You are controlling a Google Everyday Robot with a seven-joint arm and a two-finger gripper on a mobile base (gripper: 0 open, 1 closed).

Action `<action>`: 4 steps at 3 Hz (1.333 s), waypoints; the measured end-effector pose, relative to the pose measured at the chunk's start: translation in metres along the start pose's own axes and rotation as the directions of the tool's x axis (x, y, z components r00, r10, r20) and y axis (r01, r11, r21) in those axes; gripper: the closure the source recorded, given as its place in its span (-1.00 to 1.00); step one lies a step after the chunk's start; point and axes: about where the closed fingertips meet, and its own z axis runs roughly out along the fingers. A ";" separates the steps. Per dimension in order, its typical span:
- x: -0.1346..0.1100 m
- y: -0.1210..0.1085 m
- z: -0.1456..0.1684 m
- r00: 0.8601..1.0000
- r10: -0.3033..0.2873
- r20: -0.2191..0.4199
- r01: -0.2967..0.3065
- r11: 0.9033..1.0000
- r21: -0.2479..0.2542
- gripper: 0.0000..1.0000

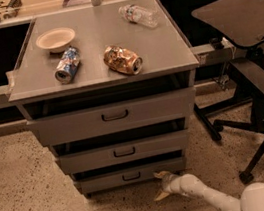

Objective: Close bottom drawer

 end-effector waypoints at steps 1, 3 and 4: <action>0.000 0.000 0.000 1.000 0.000 0.000 0.000 1.000 0.000 -1.00; -0.010 0.005 -0.025 0.999 -0.015 0.044 0.016 1.000 -0.014 -0.15; -0.027 0.021 -0.052 0.990 -0.050 0.133 0.066 0.991 -0.116 0.31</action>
Offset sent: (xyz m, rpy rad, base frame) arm -0.0167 0.0036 -0.0029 0.0573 0.0907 0.1544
